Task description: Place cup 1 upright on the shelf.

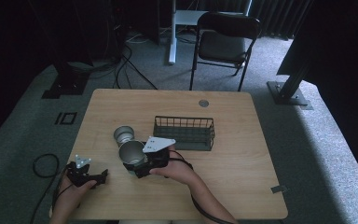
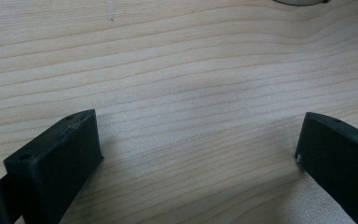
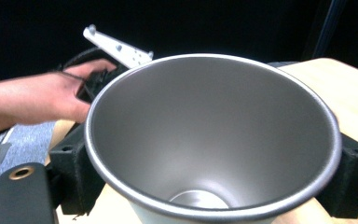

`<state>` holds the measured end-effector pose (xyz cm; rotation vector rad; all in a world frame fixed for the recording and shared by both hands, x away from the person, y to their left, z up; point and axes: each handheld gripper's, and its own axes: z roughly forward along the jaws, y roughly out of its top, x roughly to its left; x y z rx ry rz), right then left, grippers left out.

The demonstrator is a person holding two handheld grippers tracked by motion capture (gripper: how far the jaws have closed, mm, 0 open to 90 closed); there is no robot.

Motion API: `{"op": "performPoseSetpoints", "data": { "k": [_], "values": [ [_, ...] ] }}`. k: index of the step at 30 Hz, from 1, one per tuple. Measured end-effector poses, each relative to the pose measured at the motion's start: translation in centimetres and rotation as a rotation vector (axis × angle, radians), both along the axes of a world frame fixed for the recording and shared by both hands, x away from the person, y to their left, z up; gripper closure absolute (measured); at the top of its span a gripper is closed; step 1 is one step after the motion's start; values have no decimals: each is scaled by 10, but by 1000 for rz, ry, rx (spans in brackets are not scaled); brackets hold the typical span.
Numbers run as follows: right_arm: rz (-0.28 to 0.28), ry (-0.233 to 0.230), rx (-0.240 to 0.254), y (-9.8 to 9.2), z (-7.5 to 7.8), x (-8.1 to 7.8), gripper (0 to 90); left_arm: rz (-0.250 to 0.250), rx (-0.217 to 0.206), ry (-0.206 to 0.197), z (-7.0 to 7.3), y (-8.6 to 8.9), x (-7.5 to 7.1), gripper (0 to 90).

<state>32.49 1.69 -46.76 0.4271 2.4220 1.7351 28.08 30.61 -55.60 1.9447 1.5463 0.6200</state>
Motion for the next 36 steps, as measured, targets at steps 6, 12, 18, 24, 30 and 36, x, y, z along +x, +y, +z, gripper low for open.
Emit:
{"op": "performPoseSetpoints", "data": {
  "k": [6,12,18,24,30,36],
  "values": [
    [-20,-8,11,-5,16,5,127,0,0,0,0,0,0,6],
    [-68,-24,27,-13,34,11,127,0,0,0,0,0,0,6],
    [-153,-39,59,-25,50,19,127,-1,0,1,0,0,0,6],
    [-228,-51,81,-36,60,27,127,0,0,1,0,0,0,6],
    [-292,-66,96,-46,67,34,127,-1,0,2,0,0,0,6],
    [-407,-95,76,-60,76,43,128,-1,0,1,0,0,0,6]
  ]
}}
